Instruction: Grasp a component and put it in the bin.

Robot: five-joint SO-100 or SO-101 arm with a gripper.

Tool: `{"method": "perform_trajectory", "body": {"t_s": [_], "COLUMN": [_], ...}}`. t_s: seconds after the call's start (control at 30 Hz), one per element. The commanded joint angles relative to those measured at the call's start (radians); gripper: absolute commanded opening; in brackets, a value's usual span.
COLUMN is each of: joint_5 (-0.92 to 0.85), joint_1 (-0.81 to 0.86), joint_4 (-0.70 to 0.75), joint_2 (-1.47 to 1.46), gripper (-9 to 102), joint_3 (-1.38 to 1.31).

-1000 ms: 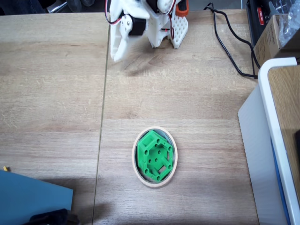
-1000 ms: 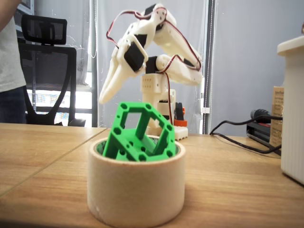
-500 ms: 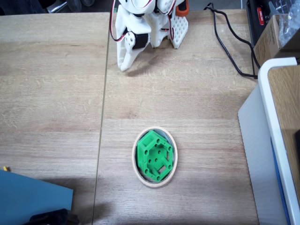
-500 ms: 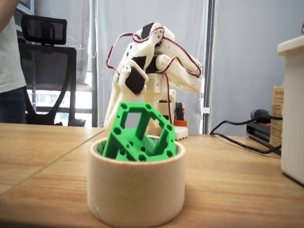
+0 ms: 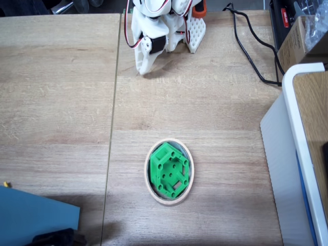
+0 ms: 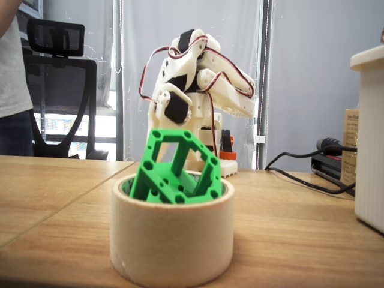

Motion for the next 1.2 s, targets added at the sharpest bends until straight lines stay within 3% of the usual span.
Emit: {"method": "perform_trajectory", "body": {"t_s": [0.0,1.17], "joint_5": [0.009,0.009], "joint_1": [-0.008,-0.014], "joint_4": [0.066,0.064], "joint_2": [0.006,0.003], "gripper": [0,0], "joint_3": [-0.009,0.051]}}
